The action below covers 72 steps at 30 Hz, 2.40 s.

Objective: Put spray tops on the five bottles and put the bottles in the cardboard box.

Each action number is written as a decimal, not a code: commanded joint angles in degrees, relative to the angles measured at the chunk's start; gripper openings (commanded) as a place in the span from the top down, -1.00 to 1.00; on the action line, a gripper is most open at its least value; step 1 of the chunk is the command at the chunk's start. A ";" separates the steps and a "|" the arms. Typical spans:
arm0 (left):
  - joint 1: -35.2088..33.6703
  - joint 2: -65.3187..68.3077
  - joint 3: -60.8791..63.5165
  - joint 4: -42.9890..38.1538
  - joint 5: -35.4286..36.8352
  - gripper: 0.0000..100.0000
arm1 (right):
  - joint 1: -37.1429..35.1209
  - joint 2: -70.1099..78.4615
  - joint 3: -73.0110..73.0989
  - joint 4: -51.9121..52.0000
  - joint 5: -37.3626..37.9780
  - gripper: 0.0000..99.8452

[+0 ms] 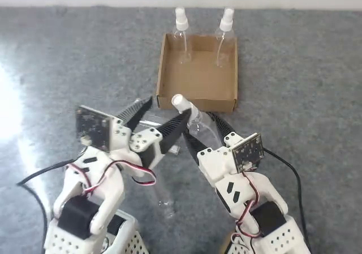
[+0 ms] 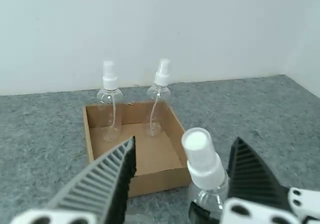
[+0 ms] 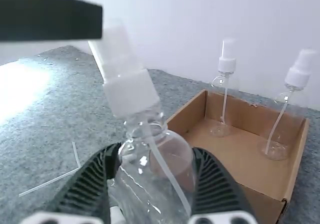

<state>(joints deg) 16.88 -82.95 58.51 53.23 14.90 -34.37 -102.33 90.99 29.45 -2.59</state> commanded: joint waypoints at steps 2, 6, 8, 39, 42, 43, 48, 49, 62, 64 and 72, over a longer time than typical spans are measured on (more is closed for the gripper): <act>-3.96 -0.62 -3.65 0.00 1.32 0.44 | 0.57 -1.54 -1.14 -1.54 -0.26 0.99; -5.71 -0.62 -3.38 -1.05 3.08 0.44 | 0.57 -1.54 -1.14 -1.54 -0.26 0.99; -6.68 -0.26 -2.33 -2.37 2.99 0.44 | 0.57 -1.54 -1.14 -1.54 -0.26 0.99; 0.88 -0.62 -5.14 2.55 0.88 0.44 | 0.48 -1.54 -1.05 -1.54 -0.26 0.99; -1.23 -0.62 -7.60 4.22 1.23 0.44 | 0.48 -1.54 -1.05 -1.54 -0.26 0.99; -2.73 -0.62 -8.22 4.31 1.49 0.44 | 0.57 -1.54 -1.05 -1.54 -0.26 0.99; -12.40 -0.62 -9.80 2.20 4.84 0.44 | 0.57 -1.54 -1.14 -1.54 -0.26 0.99; -13.63 -0.62 -9.63 1.58 4.84 0.44 | 0.57 -1.54 -1.23 -1.54 -0.26 0.99; -15.74 -0.62 6.81 -5.36 4.84 0.44 | -1.36 -1.54 -5.45 -1.63 -1.05 0.99; -15.74 -0.62 9.19 -6.95 4.66 0.44 | -2.95 -1.54 -5.98 -1.63 -1.85 0.99; -9.49 -0.62 10.68 -5.27 2.37 0.44 | -5.58 -1.36 -6.24 -1.63 -1.58 0.99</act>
<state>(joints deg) 4.66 -82.86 69.67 48.04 19.03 -39.38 -102.33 88.70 29.45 -3.56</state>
